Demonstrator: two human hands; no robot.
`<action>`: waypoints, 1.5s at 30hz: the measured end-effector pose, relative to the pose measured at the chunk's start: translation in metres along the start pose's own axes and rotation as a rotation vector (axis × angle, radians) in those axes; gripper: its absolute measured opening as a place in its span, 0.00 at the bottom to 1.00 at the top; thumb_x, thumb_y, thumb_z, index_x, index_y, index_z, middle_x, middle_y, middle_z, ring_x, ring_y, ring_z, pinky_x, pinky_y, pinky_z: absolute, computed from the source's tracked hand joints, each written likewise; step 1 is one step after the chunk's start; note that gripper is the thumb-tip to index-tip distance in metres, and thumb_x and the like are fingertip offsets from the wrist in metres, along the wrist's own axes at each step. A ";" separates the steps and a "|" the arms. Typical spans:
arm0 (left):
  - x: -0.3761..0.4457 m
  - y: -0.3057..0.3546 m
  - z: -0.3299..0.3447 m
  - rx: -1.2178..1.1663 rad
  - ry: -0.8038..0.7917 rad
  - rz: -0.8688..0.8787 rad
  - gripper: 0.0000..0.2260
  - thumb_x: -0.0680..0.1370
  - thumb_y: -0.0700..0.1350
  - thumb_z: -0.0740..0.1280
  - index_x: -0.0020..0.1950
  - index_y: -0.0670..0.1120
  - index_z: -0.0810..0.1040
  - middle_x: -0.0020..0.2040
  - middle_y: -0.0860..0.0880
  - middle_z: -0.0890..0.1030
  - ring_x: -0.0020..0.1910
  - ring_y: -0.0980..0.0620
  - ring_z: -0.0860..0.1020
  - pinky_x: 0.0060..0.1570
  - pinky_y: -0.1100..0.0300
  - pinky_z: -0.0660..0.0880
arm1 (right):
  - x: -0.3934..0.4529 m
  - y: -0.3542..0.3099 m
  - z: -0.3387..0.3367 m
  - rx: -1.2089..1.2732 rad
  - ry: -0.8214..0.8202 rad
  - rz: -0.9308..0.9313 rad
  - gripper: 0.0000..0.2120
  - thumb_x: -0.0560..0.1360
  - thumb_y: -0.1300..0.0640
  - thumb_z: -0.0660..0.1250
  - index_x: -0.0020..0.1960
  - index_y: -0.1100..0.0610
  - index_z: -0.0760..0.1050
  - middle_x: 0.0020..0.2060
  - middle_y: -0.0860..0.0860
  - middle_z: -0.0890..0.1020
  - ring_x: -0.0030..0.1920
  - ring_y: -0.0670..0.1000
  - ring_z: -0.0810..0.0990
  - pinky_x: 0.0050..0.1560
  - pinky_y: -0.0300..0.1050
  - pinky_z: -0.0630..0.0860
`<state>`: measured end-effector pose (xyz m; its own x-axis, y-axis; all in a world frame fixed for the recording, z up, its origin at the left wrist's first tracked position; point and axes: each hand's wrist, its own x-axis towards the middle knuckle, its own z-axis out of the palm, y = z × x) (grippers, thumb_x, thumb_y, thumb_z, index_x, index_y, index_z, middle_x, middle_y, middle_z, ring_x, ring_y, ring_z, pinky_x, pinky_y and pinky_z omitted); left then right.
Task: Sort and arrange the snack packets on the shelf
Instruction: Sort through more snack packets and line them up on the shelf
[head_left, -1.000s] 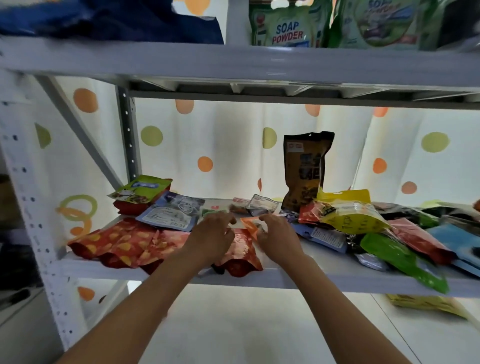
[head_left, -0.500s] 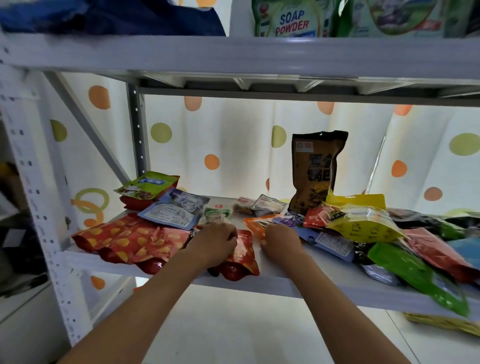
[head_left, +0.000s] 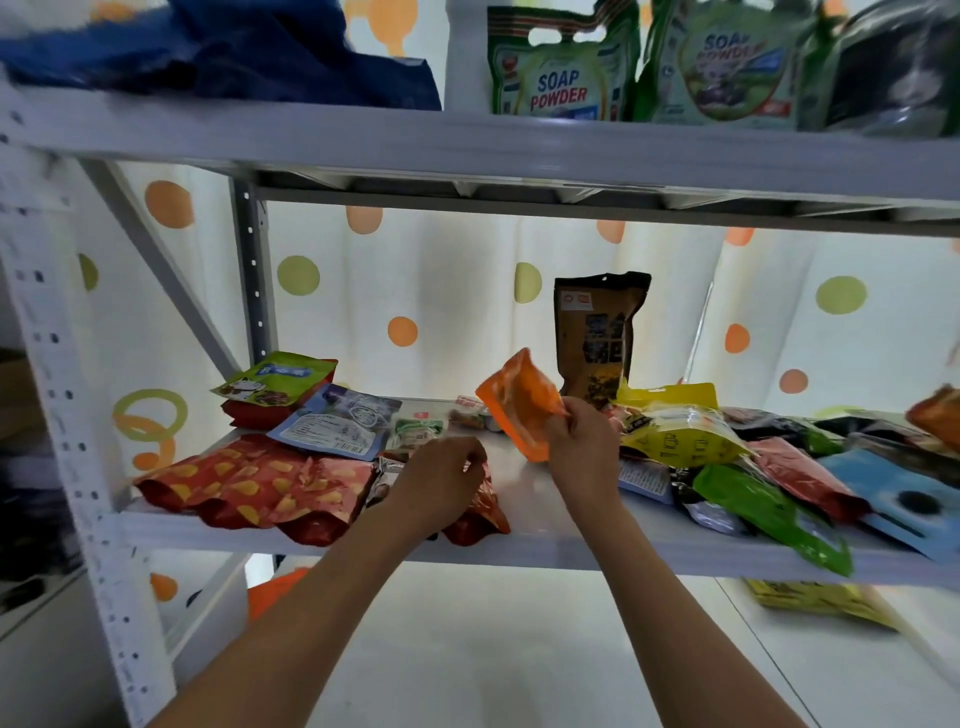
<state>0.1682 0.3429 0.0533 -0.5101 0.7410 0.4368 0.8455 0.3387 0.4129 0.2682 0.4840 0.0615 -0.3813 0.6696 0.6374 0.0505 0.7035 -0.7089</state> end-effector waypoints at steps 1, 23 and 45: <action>-0.002 0.002 -0.001 -0.033 0.013 0.001 0.10 0.80 0.43 0.61 0.53 0.44 0.81 0.52 0.47 0.82 0.51 0.47 0.78 0.48 0.56 0.71 | -0.004 -0.008 -0.005 0.085 0.040 0.039 0.10 0.76 0.63 0.58 0.38 0.60 0.75 0.29 0.51 0.73 0.29 0.46 0.68 0.30 0.43 0.62; -0.117 0.029 -0.032 -1.251 0.307 -0.271 0.18 0.74 0.53 0.72 0.63 0.57 0.74 0.56 0.57 0.81 0.54 0.54 0.81 0.50 0.57 0.80 | -0.181 -0.091 -0.015 0.745 -0.108 0.538 0.11 0.79 0.63 0.60 0.57 0.62 0.78 0.46 0.58 0.86 0.47 0.58 0.85 0.45 0.51 0.82; -0.280 -0.058 -0.007 -1.105 0.189 -0.573 0.10 0.74 0.44 0.74 0.54 0.48 0.81 0.49 0.53 0.85 0.49 0.53 0.83 0.44 0.58 0.79 | -0.326 -0.051 -0.004 0.577 -0.287 0.682 0.09 0.75 0.57 0.70 0.54 0.57 0.82 0.47 0.51 0.86 0.47 0.50 0.85 0.45 0.44 0.81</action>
<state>0.2613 0.1119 -0.0875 -0.8515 0.5226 0.0435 -0.0411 -0.1491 0.9880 0.3931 0.2307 -0.1086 -0.6552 0.7553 -0.0158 -0.0894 -0.0983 -0.9911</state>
